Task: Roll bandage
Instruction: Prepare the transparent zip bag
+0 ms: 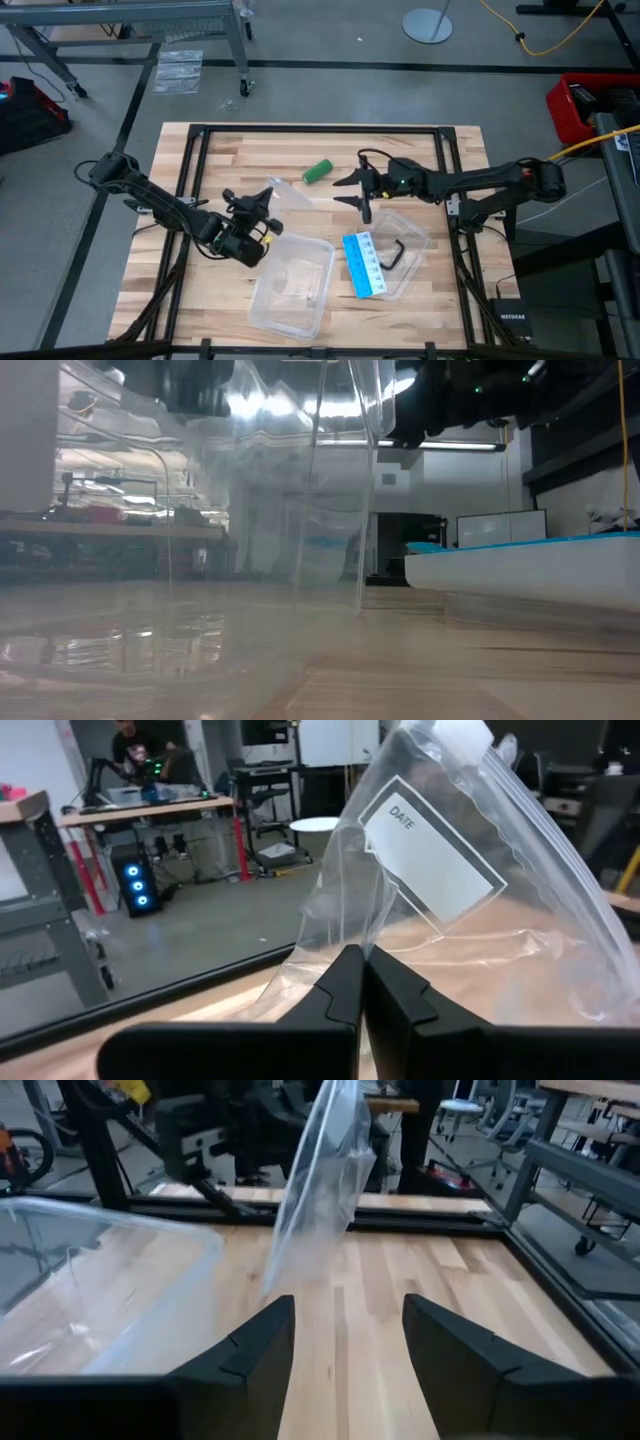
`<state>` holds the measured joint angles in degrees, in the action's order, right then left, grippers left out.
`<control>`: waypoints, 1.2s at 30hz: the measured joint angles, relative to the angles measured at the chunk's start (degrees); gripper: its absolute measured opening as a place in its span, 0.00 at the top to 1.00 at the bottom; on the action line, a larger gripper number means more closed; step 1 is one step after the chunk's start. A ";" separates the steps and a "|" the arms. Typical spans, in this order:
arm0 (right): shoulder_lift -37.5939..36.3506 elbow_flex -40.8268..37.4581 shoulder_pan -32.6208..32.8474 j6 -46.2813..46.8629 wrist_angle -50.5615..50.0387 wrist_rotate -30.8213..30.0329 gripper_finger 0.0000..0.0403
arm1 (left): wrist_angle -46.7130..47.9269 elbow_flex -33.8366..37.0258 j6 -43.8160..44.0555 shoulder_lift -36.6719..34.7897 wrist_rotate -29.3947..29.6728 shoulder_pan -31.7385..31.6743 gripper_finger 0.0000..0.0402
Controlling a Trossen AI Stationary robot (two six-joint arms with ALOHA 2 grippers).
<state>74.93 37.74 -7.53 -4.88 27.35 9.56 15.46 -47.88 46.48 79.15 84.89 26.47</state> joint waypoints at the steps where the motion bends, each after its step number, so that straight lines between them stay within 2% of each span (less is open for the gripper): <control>1: 0.63 0.13 0.00 0.16 0.89 0.01 0.52 | -0.65 0.00 -1.12 0.00 -0.63 -0.01 1.00; 4: 2.32 1.45 0.00 0.91 1.62 0.19 0.52 | -1.80 0.00 -3.40 0.02 -2.07 -0.01 1.00; 15: 8.50 8.97 0.07 2.08 1.41 4.28 0.52 | -1.59 0.00 -3.46 0.02 -3.57 -0.01 1.00; 22: 12.70 12.14 0.07 4.91 1.32 9.03 0.52 | -1.57 0.00 -3.46 0.02 -3.75 -0.01 1.00; 36: 15.09 12.91 0.07 5.05 1.52 9.16 0.52 | -1.57 0.00 -3.46 0.02 -3.75 -0.01 1.00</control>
<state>90.02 50.65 -7.46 0.16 28.86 18.72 13.89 -47.88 43.03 79.18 81.14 26.46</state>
